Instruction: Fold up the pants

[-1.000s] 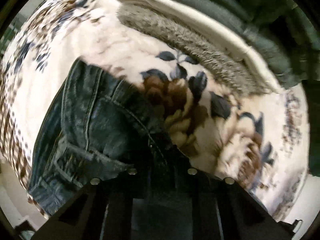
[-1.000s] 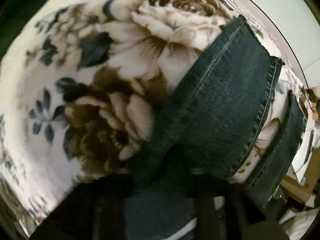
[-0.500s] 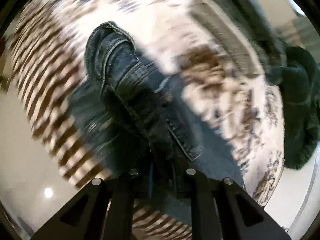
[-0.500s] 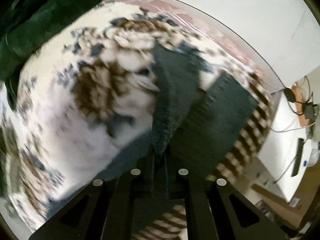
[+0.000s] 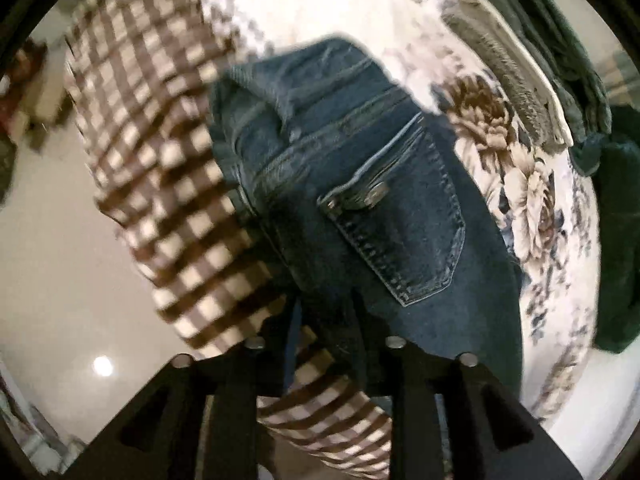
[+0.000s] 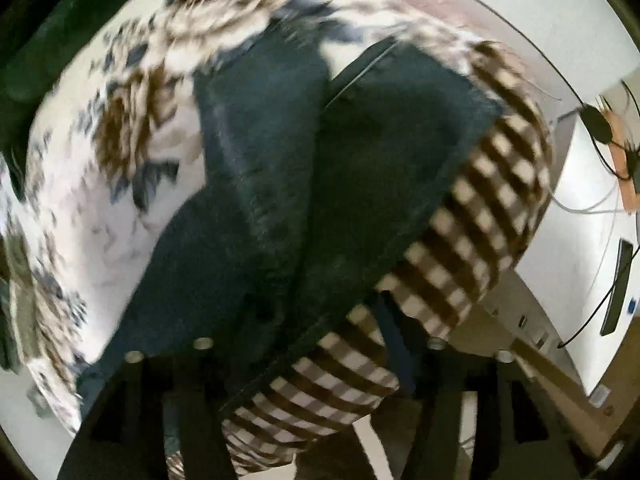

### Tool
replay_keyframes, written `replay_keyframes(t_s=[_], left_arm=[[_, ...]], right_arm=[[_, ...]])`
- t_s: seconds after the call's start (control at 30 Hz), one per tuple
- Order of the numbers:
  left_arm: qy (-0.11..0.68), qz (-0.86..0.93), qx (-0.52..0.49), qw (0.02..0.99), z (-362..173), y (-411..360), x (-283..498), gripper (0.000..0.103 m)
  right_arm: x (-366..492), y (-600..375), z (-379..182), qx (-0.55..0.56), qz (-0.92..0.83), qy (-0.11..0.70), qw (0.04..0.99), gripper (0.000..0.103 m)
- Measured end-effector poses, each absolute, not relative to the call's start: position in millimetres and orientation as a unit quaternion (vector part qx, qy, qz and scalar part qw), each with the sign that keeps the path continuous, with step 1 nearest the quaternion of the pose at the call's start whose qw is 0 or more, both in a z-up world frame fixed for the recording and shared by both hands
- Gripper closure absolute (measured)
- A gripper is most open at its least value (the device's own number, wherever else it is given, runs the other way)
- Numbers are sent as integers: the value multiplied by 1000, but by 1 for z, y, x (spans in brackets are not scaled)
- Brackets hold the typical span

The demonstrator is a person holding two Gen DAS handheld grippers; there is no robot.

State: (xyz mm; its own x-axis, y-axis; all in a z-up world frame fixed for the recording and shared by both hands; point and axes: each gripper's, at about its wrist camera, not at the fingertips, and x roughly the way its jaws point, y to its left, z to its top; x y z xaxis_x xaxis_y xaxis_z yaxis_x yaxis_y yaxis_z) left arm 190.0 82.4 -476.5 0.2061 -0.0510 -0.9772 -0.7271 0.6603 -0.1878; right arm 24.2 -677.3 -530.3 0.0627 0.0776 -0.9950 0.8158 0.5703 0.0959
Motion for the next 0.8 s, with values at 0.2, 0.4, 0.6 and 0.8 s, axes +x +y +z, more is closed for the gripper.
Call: replay_keyframes(t_s=[0.2,0.4,0.6,0.8], left_arm=[[559,213,-256,759,-447,37,210,29],[606,133,-215,754,-471,-26,242,29],[632,97,-138,757,-494,-93,262,29],[659,44,-113,743,-509,-143,267,29]], right_arm=[[23,-703,-506,293,-335,624,643,40],[15,-746,-513,315,-381,607,622,40],[81,-719,-493,268,-290,586,708,40],[122,-688,-520,172,-260,621,719,41]])
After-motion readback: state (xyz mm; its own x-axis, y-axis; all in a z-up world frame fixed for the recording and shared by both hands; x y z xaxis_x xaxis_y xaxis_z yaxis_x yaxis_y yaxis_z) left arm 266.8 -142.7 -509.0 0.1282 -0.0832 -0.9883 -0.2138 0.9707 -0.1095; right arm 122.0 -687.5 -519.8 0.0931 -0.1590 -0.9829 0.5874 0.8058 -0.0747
